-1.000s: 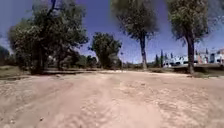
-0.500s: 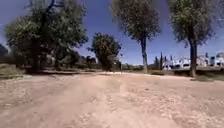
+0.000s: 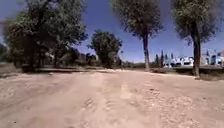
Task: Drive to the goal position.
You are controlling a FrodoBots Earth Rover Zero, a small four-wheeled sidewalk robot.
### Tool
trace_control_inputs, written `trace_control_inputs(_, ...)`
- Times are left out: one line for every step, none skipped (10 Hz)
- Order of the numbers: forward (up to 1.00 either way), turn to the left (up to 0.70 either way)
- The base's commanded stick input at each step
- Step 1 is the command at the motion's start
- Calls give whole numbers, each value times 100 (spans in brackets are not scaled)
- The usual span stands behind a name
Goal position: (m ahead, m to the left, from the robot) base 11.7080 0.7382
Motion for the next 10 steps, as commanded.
trace_control_inputs(85,0)
trace_control_inputs(85,-9)
trace_control_inputs(85,-34)
trace_control_inputs(85,-31)
trace_control_inputs(85,-19)
trace_control_inputs(85,-5)
trace_control_inputs(85,0)
trace_control_inputs(85,0)
trace_control_inputs(85,0)
trace_control_inputs(85,0)
